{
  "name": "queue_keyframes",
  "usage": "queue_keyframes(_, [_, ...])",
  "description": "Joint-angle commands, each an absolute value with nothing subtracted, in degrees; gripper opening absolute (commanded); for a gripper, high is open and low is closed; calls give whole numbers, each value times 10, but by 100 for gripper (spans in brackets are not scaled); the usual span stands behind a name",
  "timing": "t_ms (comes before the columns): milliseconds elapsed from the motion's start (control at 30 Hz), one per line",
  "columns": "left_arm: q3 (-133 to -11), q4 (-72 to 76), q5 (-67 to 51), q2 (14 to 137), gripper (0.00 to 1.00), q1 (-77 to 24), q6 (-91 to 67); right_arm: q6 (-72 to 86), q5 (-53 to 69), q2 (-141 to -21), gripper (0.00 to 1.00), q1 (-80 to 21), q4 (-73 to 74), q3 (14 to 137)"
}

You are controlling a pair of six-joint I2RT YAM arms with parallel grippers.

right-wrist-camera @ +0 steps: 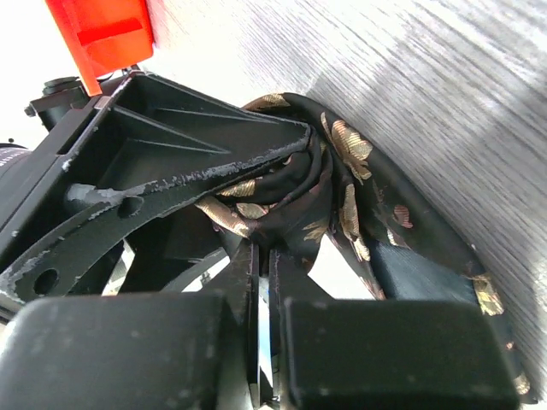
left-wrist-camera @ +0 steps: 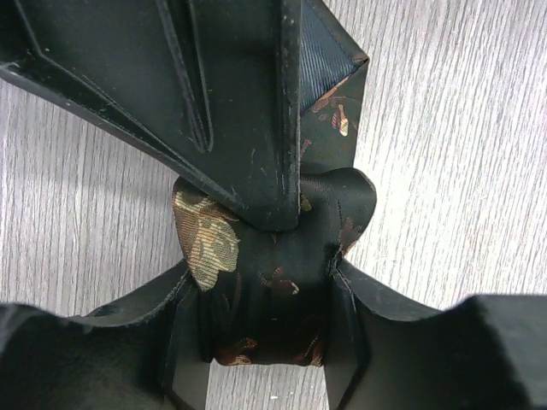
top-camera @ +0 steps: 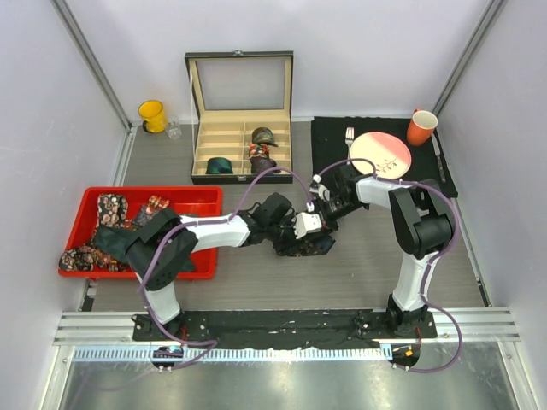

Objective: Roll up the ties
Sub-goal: Roll the tie at the center of the board.

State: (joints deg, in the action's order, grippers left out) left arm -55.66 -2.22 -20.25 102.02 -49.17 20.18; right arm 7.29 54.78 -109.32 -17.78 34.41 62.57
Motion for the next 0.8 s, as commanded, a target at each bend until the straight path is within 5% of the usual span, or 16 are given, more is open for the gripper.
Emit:
queue_keyframes(0, [-558,-74,-189,1025,53,-492,191,27,453,-1121,1,-167,352,613])
queue_keyframes(167, [-549,-28,-212,991,68,-492,156,7,383,-1119,1,-161,361,595])
queue_keyframes(767, [-611,40,-256,1070,72,-511,167,43,278,-1132,1,-169,316,593])
